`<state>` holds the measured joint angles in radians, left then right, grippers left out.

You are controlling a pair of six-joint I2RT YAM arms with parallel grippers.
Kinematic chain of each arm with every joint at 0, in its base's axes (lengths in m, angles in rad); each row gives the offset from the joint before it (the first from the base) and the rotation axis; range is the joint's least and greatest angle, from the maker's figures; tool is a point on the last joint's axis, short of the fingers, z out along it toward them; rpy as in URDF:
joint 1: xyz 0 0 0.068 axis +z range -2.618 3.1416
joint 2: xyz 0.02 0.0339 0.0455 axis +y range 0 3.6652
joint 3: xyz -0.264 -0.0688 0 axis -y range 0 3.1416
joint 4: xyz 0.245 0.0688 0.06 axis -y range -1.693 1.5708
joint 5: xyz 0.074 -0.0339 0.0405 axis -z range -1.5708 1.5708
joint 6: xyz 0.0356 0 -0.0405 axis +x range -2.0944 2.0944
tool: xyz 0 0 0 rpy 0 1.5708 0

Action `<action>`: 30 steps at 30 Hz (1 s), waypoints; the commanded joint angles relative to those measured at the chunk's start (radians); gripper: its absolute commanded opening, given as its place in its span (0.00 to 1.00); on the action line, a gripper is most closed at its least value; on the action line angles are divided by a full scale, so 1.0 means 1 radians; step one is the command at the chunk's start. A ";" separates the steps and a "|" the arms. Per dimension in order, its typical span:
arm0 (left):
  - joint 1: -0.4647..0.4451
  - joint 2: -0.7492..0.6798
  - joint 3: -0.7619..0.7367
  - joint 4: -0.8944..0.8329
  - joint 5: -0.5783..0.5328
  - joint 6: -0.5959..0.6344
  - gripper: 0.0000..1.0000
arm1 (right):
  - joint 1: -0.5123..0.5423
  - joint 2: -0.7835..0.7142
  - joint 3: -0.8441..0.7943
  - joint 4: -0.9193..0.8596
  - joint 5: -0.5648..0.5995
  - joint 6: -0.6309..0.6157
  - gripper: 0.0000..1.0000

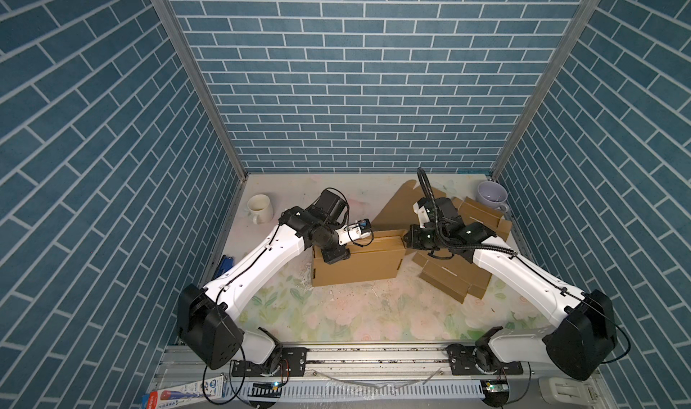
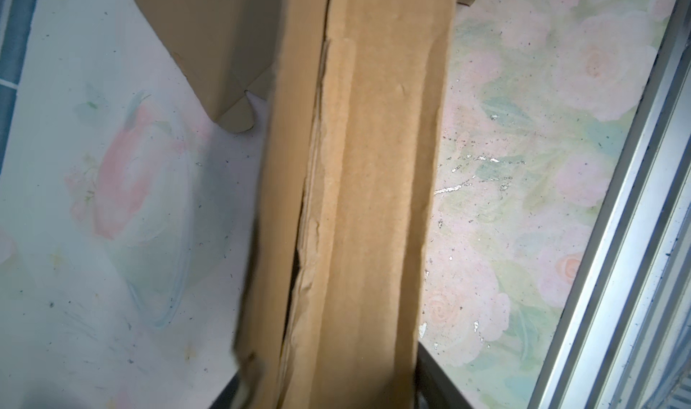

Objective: Fold the paper box

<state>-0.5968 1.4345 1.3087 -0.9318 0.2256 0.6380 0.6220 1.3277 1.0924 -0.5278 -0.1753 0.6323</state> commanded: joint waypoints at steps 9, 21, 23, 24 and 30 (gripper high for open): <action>0.023 0.005 -0.106 0.128 -0.007 -0.049 0.60 | 0.026 0.024 -0.055 -0.095 0.079 0.052 0.00; 0.029 -0.034 -0.004 0.038 -0.042 -0.052 0.75 | 0.048 0.020 -0.049 -0.116 0.154 0.035 0.00; 0.029 -0.046 0.009 0.028 -0.032 -0.050 0.76 | 0.049 0.016 -0.048 -0.117 0.157 0.037 0.00; 0.029 -0.053 0.013 0.028 -0.027 -0.050 0.77 | 0.050 0.015 -0.045 -0.117 0.158 0.039 0.00; 0.032 -0.113 0.011 0.037 0.004 -0.074 0.79 | 0.059 0.015 -0.042 -0.117 0.170 0.052 0.00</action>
<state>-0.5735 1.3529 1.3025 -0.8665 0.2108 0.5861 0.6697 1.3239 1.0813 -0.5072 -0.0219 0.6506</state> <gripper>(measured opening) 0.793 0.045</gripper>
